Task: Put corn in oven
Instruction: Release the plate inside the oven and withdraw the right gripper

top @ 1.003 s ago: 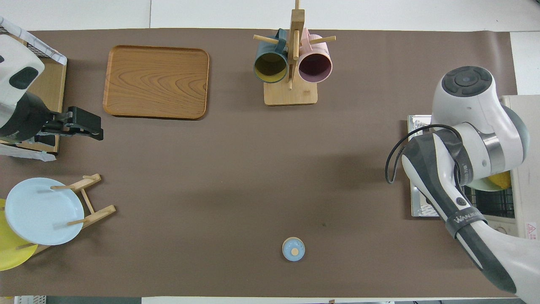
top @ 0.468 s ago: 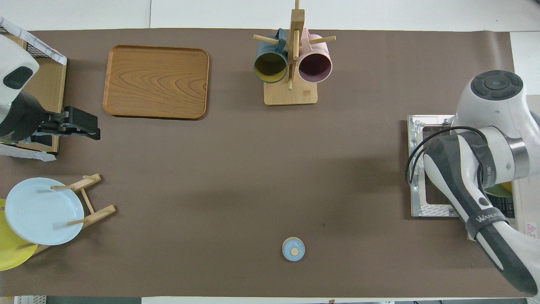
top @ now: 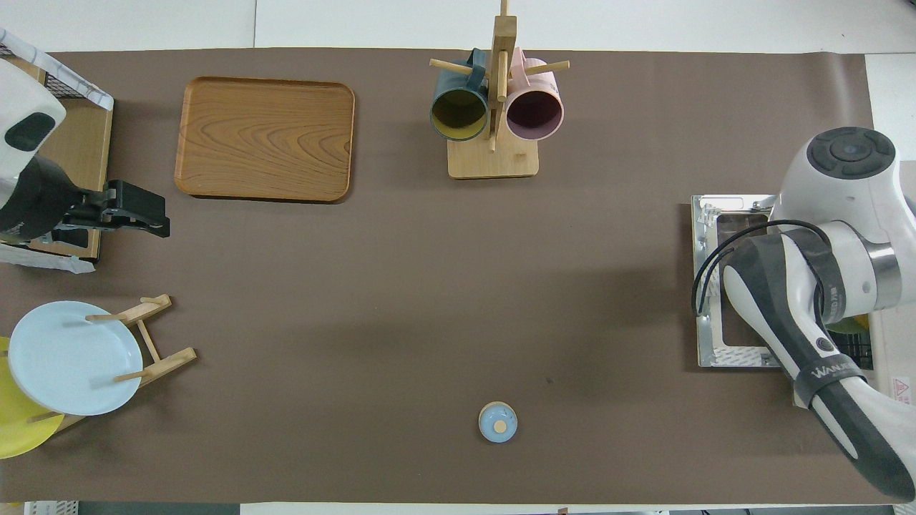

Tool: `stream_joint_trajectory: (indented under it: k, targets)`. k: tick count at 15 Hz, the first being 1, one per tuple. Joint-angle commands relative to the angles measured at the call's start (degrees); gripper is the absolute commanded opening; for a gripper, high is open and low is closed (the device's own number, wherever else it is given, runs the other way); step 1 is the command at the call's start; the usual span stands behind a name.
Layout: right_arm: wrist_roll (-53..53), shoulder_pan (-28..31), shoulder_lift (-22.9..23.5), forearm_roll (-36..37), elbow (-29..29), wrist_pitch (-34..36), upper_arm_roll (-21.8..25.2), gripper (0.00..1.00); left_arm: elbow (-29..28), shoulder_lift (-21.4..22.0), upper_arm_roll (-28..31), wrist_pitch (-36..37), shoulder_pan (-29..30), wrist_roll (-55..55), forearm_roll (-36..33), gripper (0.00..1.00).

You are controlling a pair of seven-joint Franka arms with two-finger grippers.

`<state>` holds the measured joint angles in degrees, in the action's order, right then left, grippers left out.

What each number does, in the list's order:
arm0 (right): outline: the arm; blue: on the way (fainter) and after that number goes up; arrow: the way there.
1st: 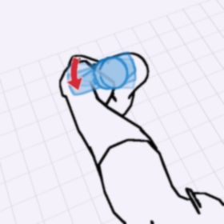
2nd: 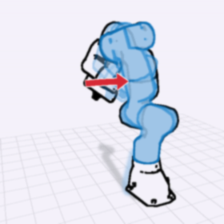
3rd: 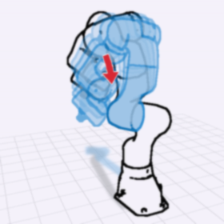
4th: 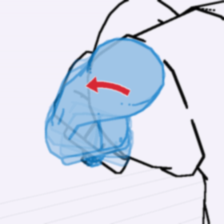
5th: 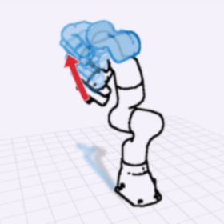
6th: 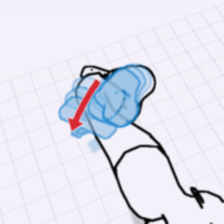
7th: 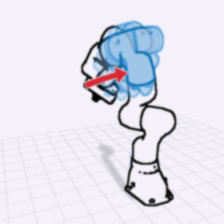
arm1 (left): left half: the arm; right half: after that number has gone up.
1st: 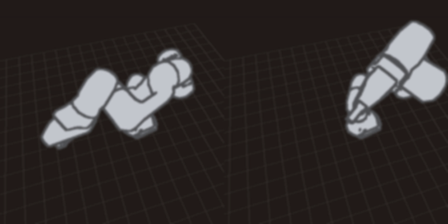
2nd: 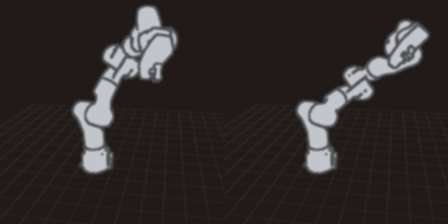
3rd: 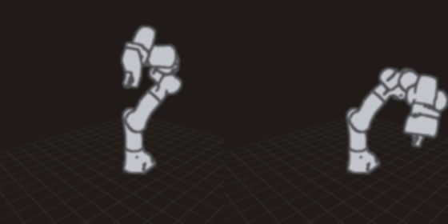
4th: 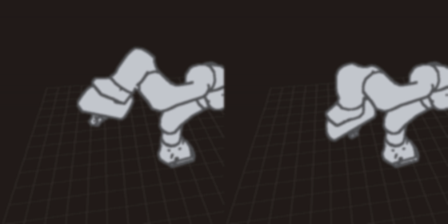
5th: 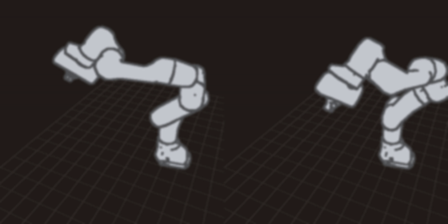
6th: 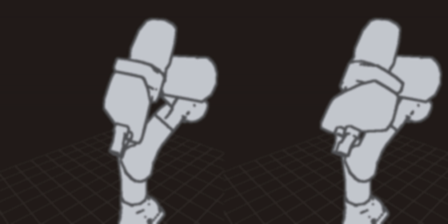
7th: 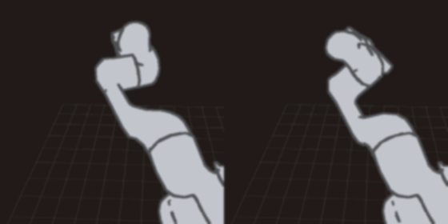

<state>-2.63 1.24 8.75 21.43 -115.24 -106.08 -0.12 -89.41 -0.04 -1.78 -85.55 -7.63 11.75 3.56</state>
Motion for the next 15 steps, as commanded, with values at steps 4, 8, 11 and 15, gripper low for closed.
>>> stream_joint_trajectory:
  k: [4, 8, 11, 15]
  targets:
    - [2.02, 2.19, -1.02, -0.16, -3.15, -3.61, -0.85, 0.09, -0.94, 1.18, -0.68, 0.47, 0.95, -0.06, -0.66, 1.00]
    - [2.11, 1.41, -1.28, -1.21, -2.27, -2.47, -0.94, 0.17, -0.94, 1.18, -0.68, 0.47, 0.95, -0.06, -0.66, 1.00]
    - [2.11, 1.31, -1.11, -3.23, 1.41, 2.00, -1.99, 0.17, -0.94, 1.18, -0.68, 0.47, 1.04, -0.06, -0.66, 1.00]
    - [2.11, 1.31, 0.03, -4.81, 6.25, 6.05, -4.01, 0.17, -0.94, 1.18, -0.68, 0.47, 1.04, -0.06, -0.66, 1.00]
